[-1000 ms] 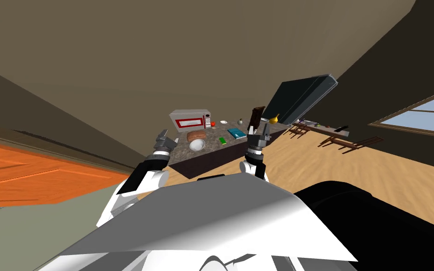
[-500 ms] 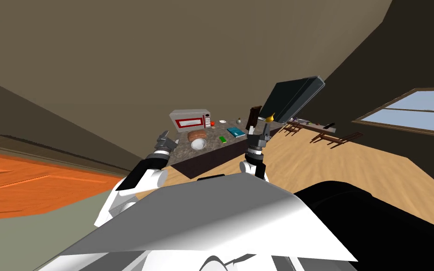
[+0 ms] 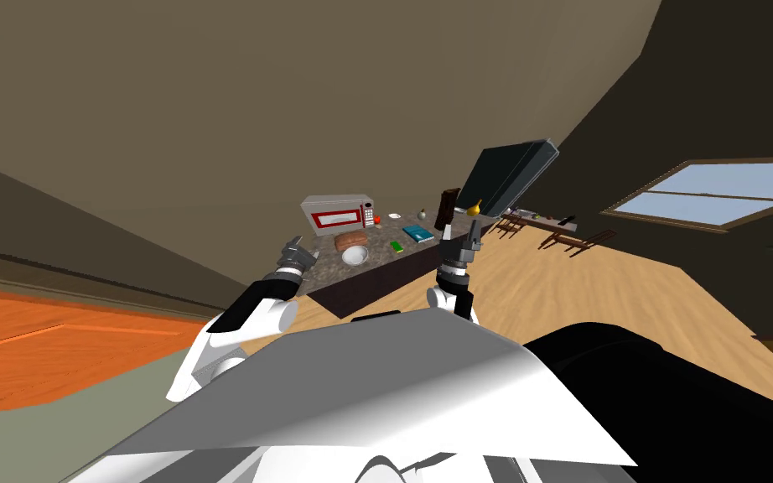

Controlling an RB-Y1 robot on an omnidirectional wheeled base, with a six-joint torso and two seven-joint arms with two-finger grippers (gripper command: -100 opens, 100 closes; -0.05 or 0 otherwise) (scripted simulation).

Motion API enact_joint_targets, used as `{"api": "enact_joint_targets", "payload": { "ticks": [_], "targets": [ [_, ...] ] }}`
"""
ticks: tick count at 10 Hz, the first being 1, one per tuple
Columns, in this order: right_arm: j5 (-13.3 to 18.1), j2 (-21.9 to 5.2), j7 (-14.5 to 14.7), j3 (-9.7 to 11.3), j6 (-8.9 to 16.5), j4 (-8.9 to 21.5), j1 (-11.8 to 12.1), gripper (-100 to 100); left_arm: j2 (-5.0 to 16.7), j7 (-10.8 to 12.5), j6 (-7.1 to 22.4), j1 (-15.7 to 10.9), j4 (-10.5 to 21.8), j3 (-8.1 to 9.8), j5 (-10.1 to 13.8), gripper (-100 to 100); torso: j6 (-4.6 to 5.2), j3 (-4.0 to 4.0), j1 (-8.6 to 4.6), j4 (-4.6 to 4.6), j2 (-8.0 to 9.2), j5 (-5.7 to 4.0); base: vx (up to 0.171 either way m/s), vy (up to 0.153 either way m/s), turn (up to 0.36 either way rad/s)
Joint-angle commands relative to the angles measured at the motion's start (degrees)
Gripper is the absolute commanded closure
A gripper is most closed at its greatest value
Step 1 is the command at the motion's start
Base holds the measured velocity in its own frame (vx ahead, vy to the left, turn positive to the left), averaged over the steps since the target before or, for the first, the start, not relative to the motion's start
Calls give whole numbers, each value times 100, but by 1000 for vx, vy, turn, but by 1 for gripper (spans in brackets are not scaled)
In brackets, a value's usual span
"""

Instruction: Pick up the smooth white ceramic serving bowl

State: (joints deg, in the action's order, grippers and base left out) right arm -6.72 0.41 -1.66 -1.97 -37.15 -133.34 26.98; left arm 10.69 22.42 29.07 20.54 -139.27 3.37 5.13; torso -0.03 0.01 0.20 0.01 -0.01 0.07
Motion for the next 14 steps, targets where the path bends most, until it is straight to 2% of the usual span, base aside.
{"api": "enact_joint_targets", "payload": {
  "ticks": [1, 6, 7, 8, 9, 14],
  "targets": [
    [0, 0, 0, 0, 0, 0, 0, 0, 7, 111, 286, -64, -4, 30, -5, -100, 0, 0, 0, 0, 0, 0, -32, 53, -112],
    [0, 0, 0, 0, 0, 0, -1, 0, 22, 327, 1121, -205, -11, 77, -15, -100, 2, 2, 5, 1, 3, 0, -40, 55, -106],
    [0, 0, 0, 0, 0, 0, 0, 0, 22, 327, 1165, -205, -11, 77, -15, -100, 0, 1, 2, 0, 1, 0, -18, 20, 7],
    [0, 0, 0, 0, 0, 0, 0, 0, 28, 433, 1378, -279, -4, 92, -21, -100, -1, -3, -7, -1, -5, -2, -24, 27, -109],
    [0, 0, 0, 0, 0, 0, 0, 0, 28, 433, 1516, -279, -4, 92, -21, -100, 2, -3, -6, -1, -4, -2, -24, 32, -97],
    [0, 0, 0, 0, 0, 0, 0, 0, 37, 737, 2355, -508, 52, 105, -48, -100, -1, -5, -10, -2, -8, -2, -21, 22, -100]
  ]
}}
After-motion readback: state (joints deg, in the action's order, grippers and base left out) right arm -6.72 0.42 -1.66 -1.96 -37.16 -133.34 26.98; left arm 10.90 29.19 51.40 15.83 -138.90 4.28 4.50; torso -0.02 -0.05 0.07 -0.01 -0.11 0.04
